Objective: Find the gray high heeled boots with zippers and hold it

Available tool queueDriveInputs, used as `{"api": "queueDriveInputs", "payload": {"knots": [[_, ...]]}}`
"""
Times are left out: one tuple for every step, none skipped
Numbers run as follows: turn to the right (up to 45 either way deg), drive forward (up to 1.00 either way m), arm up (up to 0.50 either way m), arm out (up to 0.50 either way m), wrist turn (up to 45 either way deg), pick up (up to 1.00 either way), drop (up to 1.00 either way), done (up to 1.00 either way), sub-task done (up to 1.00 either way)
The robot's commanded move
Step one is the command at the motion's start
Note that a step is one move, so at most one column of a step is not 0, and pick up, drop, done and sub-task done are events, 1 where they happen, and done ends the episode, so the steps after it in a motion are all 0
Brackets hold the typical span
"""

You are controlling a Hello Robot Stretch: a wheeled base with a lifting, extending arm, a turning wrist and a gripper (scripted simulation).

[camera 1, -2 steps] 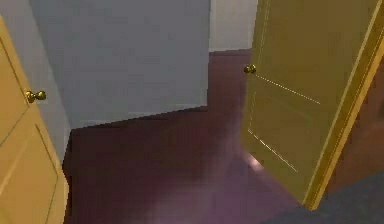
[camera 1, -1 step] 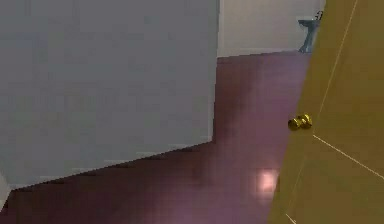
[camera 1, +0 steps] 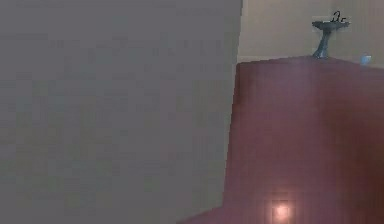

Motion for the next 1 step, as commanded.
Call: {"api": "queueDriveInputs", "payload": {"knots": [[15.0,0.0,0.0,0.0,0.0,0.0,0.0,0.0,0.0]]}}
